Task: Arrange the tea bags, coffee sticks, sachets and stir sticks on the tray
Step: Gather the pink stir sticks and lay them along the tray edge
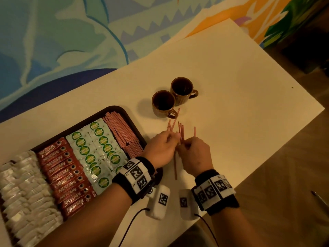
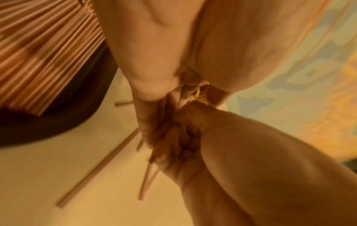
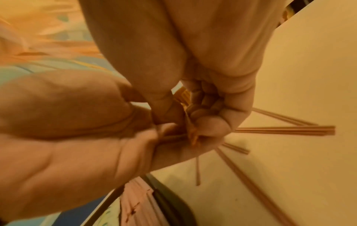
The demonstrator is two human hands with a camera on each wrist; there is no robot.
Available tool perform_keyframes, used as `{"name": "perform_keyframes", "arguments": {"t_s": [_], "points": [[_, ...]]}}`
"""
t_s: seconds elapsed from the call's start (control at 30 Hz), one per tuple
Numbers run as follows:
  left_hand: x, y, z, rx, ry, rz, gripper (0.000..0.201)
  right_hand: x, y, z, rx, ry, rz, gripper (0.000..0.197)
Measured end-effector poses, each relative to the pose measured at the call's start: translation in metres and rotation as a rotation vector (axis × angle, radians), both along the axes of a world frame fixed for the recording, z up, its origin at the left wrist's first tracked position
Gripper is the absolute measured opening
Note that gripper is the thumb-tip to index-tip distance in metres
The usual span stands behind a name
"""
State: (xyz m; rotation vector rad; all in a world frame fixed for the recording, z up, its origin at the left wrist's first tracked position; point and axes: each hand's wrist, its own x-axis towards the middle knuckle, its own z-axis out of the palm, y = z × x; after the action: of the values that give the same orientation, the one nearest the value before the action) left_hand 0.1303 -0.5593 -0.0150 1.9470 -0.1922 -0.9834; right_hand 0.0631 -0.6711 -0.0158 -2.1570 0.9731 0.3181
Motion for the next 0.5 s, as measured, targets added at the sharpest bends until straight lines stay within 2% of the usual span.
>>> {"name": "perform_keyframes", "arguments": {"t_s": [0.07, 0.1, 0.23, 0.3, 0.33, 0.4, 0.5], "points": [[-0.005, 0.001, 0.002, -0.103, 0.186, 0.097, 0.06, 0.001, 0.01, 0.007, 0.037, -0.046, 0.051, 0.02], [-0.007, 0.003, 0.003, -0.12, 0.223, 0.143, 0.057, 0.001, 0.014, 0.012, 0.042, -0.073, 0.091, 0.016], [-0.004, 0.013, 0.005, -0.046, 0.129, 0.244, 0.025, -0.006, 0.02, 0.03, 0.141, -0.199, 0.2, 0.01], [-0.002, 0.018, 0.007, -0.081, 0.204, 0.293, 0.021, -0.011, 0.014, 0.027, 0.133, -0.218, 0.066, 0.009], [-0.001, 0.022, 0.009, -0.114, 0.242, 0.318, 0.02, -0.013, 0.008, 0.023, 0.067, -0.198, -0.034, 0.011], [0.001, 0.029, 0.014, -0.115, 0.226, 0.334, 0.019, -0.016, -0.005, 0.012, -0.112, -0.082, -0.147, 0.025], [0.001, 0.038, 0.012, -0.114, 0.219, 0.333, 0.02, -0.017, -0.009, 0.0, -0.221, 0.087, -0.075, 0.05]]}}
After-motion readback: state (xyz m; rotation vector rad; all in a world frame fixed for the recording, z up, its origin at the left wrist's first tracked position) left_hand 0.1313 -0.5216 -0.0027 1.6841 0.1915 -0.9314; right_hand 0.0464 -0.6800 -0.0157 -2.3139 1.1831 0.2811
